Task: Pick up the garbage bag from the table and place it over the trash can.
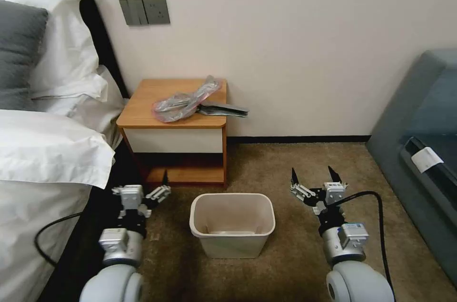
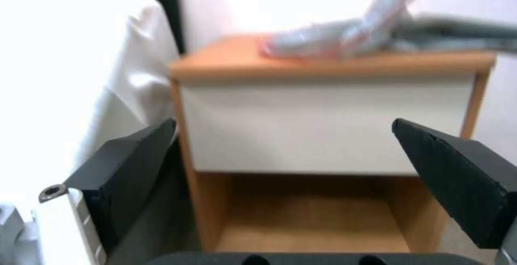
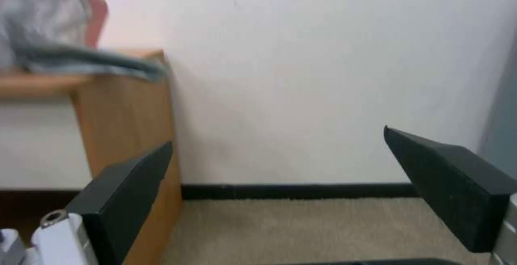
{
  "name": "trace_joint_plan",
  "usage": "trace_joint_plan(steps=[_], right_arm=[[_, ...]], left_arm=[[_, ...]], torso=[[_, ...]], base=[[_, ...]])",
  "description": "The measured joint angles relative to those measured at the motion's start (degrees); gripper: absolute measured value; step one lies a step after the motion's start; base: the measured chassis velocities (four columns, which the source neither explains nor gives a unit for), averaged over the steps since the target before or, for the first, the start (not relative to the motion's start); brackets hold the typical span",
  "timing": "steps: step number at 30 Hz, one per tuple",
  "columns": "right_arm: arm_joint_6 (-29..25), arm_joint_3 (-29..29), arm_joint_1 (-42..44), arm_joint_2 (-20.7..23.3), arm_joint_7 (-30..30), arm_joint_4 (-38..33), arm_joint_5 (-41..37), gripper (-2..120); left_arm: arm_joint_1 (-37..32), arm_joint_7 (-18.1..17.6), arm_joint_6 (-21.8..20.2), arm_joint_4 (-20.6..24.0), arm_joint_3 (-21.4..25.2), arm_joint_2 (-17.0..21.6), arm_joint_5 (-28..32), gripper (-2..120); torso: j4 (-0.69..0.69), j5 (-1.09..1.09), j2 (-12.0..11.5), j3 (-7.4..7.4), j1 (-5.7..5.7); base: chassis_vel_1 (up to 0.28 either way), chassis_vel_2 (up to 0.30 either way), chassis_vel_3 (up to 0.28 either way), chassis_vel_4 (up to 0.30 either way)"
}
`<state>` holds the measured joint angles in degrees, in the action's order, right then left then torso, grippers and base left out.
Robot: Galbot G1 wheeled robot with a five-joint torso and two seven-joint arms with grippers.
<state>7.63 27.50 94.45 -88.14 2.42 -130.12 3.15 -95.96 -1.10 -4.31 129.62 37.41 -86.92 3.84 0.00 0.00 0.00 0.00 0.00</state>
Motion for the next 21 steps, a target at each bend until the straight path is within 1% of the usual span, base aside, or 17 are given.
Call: trace_joint_plan(steps=[3, 4, 5, 6, 7, 8, 10, 11, 12, 13, 17, 19, 21], right_arm=[[3.4, -1.7, 2.4, -1.0, 1.1, -6.8, 1.4, 100], [3.4, -1.7, 2.4, -1.0, 1.1, -6.8, 1.4, 100], [4.6, -2.3, 3.2, -1.2, 1.4, -8.8, 1.1, 100], [5.4, -2.5, 3.2, -1.0, 1.3, -9.6, -0.5, 100], [5.9, -2.6, 3.2, -0.8, 1.2, -9.8, -1.7, 100], [5.9, -2.6, 3.2, -0.8, 1.2, -9.8, -1.7, 100], [6.2, -2.6, 3.0, -0.3, 0.8, -9.9, -4.2, 100], [6.6, -2.6, 2.7, 0.1, 0.6, -9.9, -6.0, 100], [6.9, -2.6, 2.5, 0.3, 0.6, -9.9, -7.6, 100], [6.9, -2.6, 2.5, 0.3, 0.6, -9.9, -7.6, 100], [8.2, -2.3, 1.7, 1.1, -0.1, -9.6, -12.4, 100], [8.6, -2.3, 1.5, 1.2, -0.2, -9.7, -13.4, 100], [10.1, -2.2, 0.9, 1.7, -0.5, -9.9, -16.9, 100]], left_arm=[[-2.9, -0.4, -1.8, 6.0, 2.3, -0.4, 1.6, 100], [-2.9, -0.4, -1.8, 6.0, 2.3, -0.4, 1.6, 100], [-3.8, -0.6, -2.4, 7.8, 3.1, -0.6, 2.1, 100], [-4.8, -0.8, -3.1, 10.1, 4.0, -0.7, 2.7, 100], [-5.7, -0.9, -3.6, 11.8, 4.6, -0.8, 3.1, 100], [-5.7, -0.9, -3.6, 11.8, 4.6, -0.8, 3.1, 100], [-7.5, -1.2, -4.6, 13.9, 6.1, -1.1, 4.1, 100], [-8.3, -0.6, -4.4, 14.1, 6.5, -0.7, 5.5, 100], [-8.7, 0.0, -3.9, 14.2, 6.5, -0.1, 6.4, 100], [-8.7, 0.0, -3.9, 14.2, 6.5, -0.1, 6.4, 100], [-9.0, 1.4, -2.7, 14.2, 6.4, 0.9, 7.7, 100], [-9.0, 1.5, -2.5, 14.2, 6.3, 1.0, 7.8, 100], [-9.0, 1.8, -2.3, 14.1, 6.2, 1.4, 7.9, 100]], torso=[[0.00, 0.00, 0.0, 0.00, 0.00], [0.00, 0.00, 0.0, 0.00, 0.00], [-0.01, -0.01, 0.0, 0.00, 0.00], [0.01, -0.03, 0.0, 0.00, 0.00], [0.00, 0.01, 0.0, 0.00, 0.00], [0.00, 0.01, 0.0, 0.00, 0.00], [0.00, 0.02, 0.0, 0.00, 0.00], [0.03, 0.00, 0.0, 0.00, 0.00], [0.00, 0.00, 0.0, 0.00, 0.00], [0.00, 0.00, 0.0, 0.00, 0.00], [0.00, 0.00, 0.0, 0.00, 0.00], [0.00, 0.00, 0.0, 0.00, 0.00], [0.00, 0.00, 0.0, 0.00, 0.00]], base=[[0.000, 0.000, 0.000, 0.000], [0.000, 0.000, 0.000, 0.000], [0.000, 0.000, 0.000, 0.000], [0.000, 0.000, 0.000, 0.000], [0.000, 0.000, 0.000, 0.000], [0.000, 0.000, 0.000, 0.000], [0.000, 0.000, 0.000, 0.000], [0.000, 0.000, 0.000, 0.000], [0.000, 0.000, 0.000, 0.000], [0.000, 0.000, 0.000, 0.000], [0.000, 0.000, 0.000, 0.000], [0.000, 0.000, 0.000, 0.000], [0.000, 0.000, 0.000, 0.000]])
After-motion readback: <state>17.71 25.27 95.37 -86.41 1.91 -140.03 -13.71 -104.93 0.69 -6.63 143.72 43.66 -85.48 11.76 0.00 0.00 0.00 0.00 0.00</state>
